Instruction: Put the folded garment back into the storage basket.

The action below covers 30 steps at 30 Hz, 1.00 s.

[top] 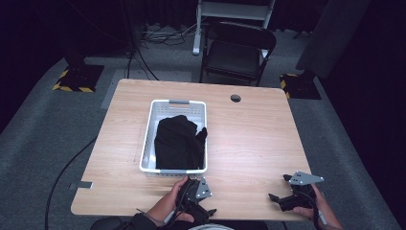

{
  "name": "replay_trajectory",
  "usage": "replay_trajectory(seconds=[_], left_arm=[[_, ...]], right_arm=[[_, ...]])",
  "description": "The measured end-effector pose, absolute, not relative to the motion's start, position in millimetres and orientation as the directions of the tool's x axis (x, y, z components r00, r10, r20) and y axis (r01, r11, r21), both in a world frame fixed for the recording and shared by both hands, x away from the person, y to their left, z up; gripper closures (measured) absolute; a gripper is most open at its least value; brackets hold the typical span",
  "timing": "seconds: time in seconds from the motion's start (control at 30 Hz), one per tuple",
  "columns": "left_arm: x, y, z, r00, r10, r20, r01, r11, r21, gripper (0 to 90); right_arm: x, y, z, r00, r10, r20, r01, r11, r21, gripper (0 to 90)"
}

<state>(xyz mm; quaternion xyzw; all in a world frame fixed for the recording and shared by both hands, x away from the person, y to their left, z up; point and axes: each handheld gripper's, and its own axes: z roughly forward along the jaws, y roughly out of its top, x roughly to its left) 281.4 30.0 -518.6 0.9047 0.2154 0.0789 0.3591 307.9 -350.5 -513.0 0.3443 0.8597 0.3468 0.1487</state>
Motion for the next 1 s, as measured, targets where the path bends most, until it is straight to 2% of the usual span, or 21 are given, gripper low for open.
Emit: replay_trajectory(seconds=[1.0], left_arm=[[282.4, 30.7, -518.7, 0.899, 0.437, -0.013, 0.327, -0.653, 0.683, 0.3]], right_arm=[[309.9, -350.6, -513.1, -0.727, 0.687, -0.016, 0.483, 0.527, 0.699, 0.3]])
